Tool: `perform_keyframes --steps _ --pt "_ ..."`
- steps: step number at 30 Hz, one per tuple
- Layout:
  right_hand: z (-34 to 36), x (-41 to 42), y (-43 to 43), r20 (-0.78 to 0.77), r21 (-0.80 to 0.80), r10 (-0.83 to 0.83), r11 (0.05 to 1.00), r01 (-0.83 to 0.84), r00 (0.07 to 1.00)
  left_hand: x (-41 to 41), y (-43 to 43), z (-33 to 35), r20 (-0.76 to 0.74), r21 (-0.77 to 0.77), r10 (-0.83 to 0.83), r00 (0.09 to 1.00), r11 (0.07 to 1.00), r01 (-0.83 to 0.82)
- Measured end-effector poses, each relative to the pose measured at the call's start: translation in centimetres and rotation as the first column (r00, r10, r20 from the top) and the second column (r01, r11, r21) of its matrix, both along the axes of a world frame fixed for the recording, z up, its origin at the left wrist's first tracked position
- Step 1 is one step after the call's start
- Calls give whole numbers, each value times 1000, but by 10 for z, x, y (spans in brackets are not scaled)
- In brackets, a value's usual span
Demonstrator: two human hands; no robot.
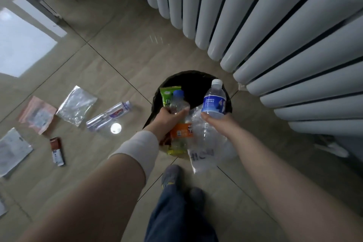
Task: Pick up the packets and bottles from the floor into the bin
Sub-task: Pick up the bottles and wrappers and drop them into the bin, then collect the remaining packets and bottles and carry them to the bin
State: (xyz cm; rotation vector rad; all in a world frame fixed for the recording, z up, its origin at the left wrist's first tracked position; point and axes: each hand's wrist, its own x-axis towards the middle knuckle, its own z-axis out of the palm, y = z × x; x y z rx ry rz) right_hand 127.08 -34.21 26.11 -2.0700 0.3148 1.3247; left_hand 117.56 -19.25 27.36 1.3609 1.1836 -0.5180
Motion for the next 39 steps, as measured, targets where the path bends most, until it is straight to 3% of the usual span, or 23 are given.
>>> perform_keyframes --steps 3,6,10,13,17,22,26,30,34,39 --pt "-27 7 14 80 -137 174 977 -162 981 16 3 -28 -52 106 -43 998 993 48" --pt "-32 9 19 179 -153 297 950 -272 938 19 6 -36 -156 205 -195 968 953 225" --pt "-18 4 12 290 -257 572 819 -513 767 11 10 -29 -213 300 -423 881 829 471" --pt "-4 -3 7 315 -314 697 717 -622 644 8 14 -10 -257 410 -558 789 676 612" --pt "25 -11 9 301 -451 859 511 -732 414 -1 15 20 -371 564 -692 620 362 742" --pt "63 -30 13 321 -590 932 335 -735 168 -31 14 60 -391 691 -671 630 238 683" --pt "89 -56 18 313 -641 949 237 -730 32 -81 17 85 -352 751 -634 689 248 612" --pt "108 -96 34 344 -669 937 203 -715 -55 -148 28 109 -370 749 -543 754 305 588" --pt "123 -157 66 415 -697 894 191 -691 -171 -230 43 127 -345 784 -371 862 391 482" --pt "132 -261 125 367 -709 880 54 -703 -303 -351 69 139 -378 799 -171 910 436 414"
